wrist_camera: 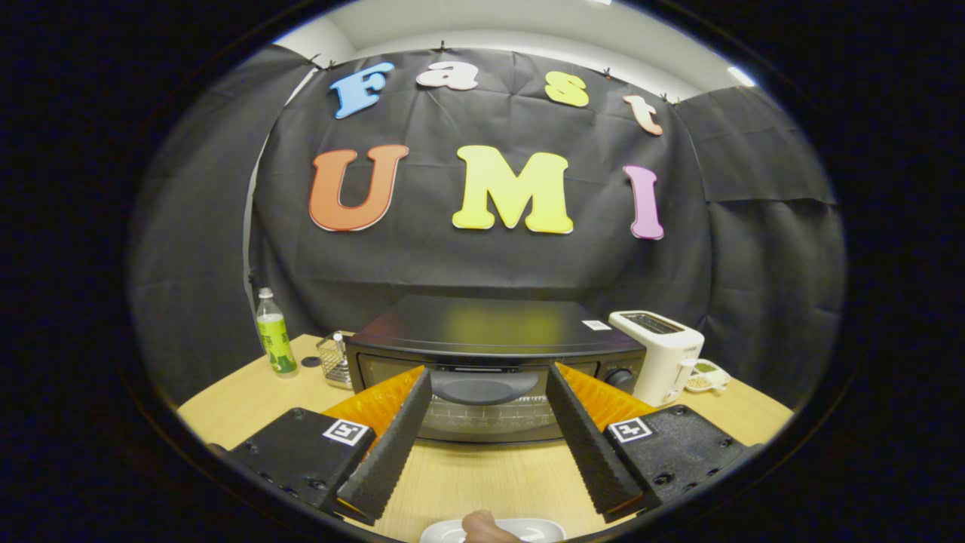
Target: Open the toaster oven, put the food inside, and close the toaster oven door.
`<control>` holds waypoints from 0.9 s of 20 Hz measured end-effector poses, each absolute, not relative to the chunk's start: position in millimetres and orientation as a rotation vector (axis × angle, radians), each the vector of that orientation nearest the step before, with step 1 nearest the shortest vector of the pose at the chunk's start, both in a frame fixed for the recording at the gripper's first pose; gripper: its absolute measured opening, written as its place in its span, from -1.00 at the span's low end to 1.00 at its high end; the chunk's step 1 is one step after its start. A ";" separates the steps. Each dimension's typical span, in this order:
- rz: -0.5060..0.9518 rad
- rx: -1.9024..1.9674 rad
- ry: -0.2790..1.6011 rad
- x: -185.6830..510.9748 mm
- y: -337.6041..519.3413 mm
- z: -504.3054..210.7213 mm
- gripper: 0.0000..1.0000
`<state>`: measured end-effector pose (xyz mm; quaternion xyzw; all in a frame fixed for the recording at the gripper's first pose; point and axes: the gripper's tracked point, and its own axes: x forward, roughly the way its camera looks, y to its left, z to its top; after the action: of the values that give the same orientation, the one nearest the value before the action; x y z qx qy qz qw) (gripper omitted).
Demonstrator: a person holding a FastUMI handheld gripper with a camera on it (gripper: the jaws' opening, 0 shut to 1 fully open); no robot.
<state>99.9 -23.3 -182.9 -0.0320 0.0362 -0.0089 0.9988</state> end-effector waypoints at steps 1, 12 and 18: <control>-0.020 -0.045 0.089 93.9 -26.0 -184.9 1.00; -0.036 0.005 0.094 31.2 -91.8 -142.6 0.99; -0.041 -0.025 -0.010 -20.4 -105.7 -70.6 0.98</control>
<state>-20.4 -105.7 -70.6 -0.0125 -0.0052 -0.0205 0.9997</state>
